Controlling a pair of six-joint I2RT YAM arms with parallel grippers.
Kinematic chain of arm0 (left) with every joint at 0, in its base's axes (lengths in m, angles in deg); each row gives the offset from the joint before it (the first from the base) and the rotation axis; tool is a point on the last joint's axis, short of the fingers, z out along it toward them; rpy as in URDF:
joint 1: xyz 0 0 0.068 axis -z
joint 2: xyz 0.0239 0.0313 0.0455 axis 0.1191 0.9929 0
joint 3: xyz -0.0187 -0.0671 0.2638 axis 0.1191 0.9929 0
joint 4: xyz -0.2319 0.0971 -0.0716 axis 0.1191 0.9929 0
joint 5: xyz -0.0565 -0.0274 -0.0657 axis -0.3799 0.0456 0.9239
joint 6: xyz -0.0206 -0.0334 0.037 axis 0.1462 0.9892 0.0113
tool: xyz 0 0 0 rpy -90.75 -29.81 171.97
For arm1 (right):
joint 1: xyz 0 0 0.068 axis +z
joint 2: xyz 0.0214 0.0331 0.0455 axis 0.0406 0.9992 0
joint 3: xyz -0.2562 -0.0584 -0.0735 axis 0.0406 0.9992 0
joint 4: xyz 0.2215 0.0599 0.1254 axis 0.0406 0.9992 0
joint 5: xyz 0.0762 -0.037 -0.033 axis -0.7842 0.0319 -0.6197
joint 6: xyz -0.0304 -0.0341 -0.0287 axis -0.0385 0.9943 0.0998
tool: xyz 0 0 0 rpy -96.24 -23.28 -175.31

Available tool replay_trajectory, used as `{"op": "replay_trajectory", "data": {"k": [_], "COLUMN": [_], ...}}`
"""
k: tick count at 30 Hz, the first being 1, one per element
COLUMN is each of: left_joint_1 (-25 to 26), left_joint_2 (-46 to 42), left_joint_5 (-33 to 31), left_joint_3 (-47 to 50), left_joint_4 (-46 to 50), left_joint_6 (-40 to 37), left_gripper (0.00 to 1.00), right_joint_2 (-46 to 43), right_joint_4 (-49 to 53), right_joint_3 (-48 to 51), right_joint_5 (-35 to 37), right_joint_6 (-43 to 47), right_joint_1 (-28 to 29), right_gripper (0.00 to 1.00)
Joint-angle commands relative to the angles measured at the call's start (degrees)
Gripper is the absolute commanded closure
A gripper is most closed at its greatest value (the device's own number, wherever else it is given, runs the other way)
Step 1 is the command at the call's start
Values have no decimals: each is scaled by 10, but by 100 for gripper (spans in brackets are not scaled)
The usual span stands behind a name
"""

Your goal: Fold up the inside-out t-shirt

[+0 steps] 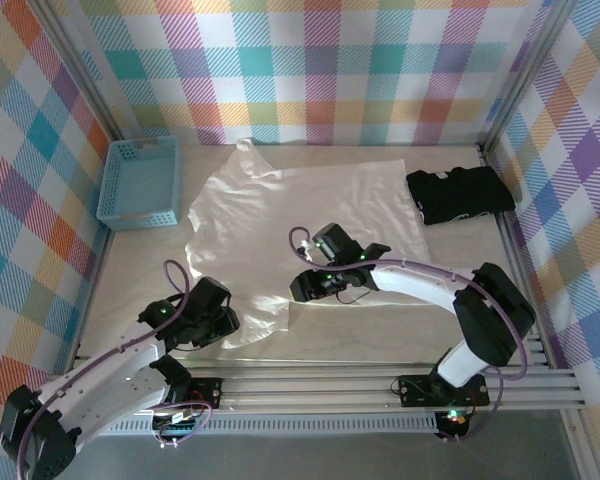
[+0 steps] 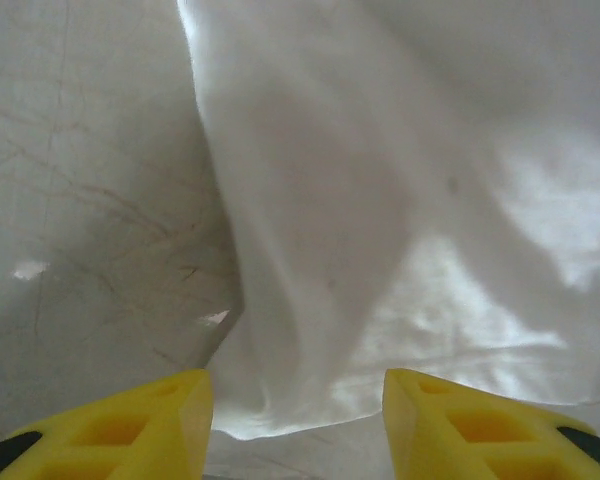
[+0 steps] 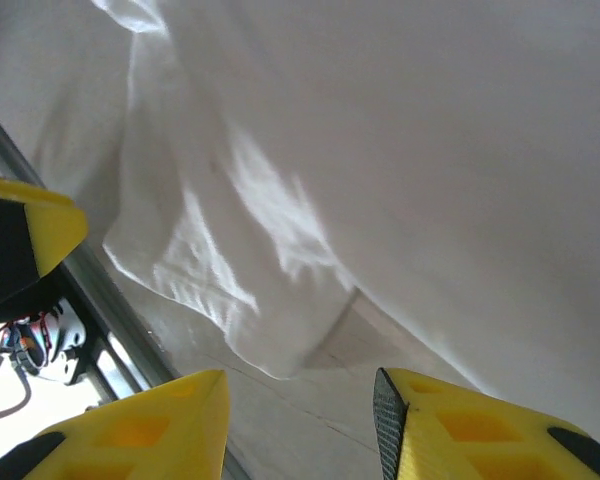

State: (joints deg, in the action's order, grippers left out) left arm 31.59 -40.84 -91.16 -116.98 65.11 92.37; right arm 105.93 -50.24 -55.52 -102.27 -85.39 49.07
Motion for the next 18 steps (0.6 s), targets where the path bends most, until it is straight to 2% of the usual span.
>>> {"op": "replay_trajectory", "data": {"k": [1,6,12,18], "left_joint_1": [20,25,24,25], "left_joint_2": [21,52,108,129], "left_joint_5": [11,17,35,28], "left_joint_3": [16,10,13,20], "left_joint_4": [22,25,-19,-36], "left_joint_6": [25,-11,-35,-51], "left_gripper": [53,54,59,64], "right_joint_2": [-20,-13,-14,-19], "right_joint_4": [6,-13,-19,-17], "right_joint_3": [12,26,31,32], "right_joint_5": [-12,-29,-31,-30], "right_joint_6": [23,20,14,7], "right_joint_1": [-10,-20,-21,-21], "right_gripper": [57,57,56,56]}}
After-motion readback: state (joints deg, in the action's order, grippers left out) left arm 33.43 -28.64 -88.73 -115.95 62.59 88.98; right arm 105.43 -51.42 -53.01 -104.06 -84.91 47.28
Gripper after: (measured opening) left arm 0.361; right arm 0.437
